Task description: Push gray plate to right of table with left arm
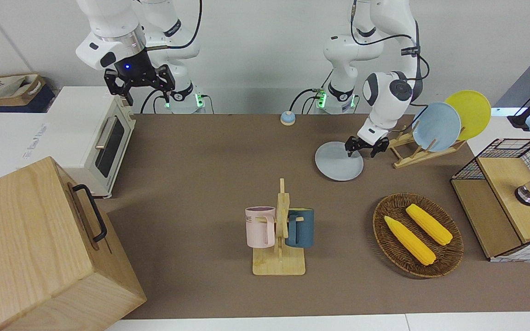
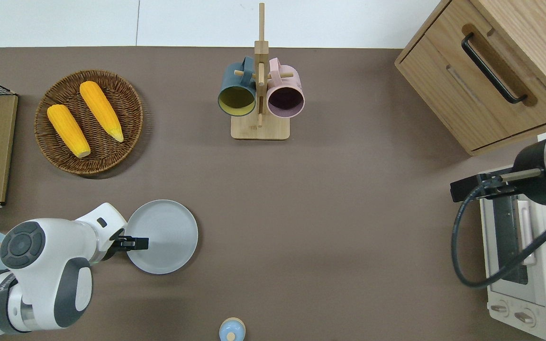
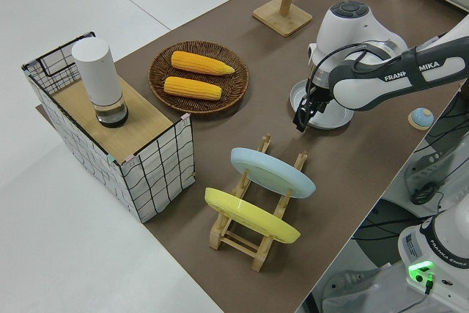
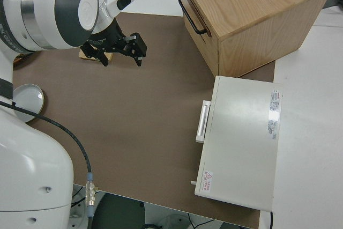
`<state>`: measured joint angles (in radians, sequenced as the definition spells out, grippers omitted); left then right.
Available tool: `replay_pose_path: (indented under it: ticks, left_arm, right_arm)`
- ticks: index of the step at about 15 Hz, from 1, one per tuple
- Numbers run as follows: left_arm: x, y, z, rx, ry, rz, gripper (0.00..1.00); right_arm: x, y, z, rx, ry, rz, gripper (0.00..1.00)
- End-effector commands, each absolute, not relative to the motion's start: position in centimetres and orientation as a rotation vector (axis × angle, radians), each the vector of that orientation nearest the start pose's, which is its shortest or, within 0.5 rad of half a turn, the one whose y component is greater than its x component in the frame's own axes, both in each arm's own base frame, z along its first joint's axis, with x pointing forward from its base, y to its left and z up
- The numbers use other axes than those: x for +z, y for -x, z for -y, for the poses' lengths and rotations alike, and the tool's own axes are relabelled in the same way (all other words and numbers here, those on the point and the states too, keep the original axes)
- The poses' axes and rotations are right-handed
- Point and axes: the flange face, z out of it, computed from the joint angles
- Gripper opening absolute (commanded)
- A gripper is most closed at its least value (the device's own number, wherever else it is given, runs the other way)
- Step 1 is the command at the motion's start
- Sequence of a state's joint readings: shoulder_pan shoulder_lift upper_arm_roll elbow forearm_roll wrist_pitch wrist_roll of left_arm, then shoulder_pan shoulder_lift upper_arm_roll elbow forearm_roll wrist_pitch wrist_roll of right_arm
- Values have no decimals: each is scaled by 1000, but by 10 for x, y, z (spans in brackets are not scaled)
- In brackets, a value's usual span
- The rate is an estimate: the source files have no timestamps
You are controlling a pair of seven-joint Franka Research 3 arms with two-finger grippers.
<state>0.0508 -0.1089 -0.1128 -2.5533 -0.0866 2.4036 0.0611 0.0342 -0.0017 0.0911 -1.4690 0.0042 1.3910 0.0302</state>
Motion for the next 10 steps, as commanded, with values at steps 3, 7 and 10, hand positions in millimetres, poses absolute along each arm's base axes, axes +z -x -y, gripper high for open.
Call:
replay_pose_path:
  ticks: [3, 7, 10]
  left_arm:
    - [291, -441, 31, 48, 3194, -63, 558]
    - [293, -442, 31, 45, 3194, -63, 79]
    - [292, -442, 31, 45, 3194, -64, 2]
  right_arm:
    - [660, -527, -65, 128, 3130, 145, 983]
    - [661, -527, -64, 126, 3130, 145, 983]
    - [660, -527, -65, 129, 3129, 147, 983]
